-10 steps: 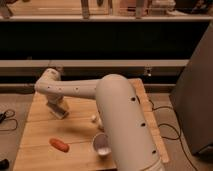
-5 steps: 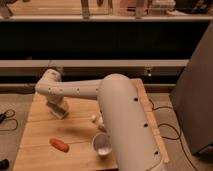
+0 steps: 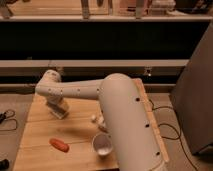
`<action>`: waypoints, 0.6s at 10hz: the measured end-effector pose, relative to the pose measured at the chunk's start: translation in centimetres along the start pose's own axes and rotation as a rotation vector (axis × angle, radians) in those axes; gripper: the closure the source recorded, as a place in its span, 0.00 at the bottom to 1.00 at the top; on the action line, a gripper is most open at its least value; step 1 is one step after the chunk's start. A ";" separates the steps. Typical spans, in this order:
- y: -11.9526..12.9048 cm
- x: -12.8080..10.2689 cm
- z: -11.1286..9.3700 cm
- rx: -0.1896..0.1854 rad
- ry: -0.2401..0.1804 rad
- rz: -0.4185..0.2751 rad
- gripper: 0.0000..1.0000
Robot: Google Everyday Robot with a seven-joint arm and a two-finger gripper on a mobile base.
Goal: Place the eraser on the white sponge
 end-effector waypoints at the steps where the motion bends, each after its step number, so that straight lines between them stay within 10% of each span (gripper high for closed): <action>1: 0.0 0.0 0.0 0.004 0.002 -0.001 0.94; 6: 0.2 -0.1 -0.2 0.022 0.013 -0.019 1.00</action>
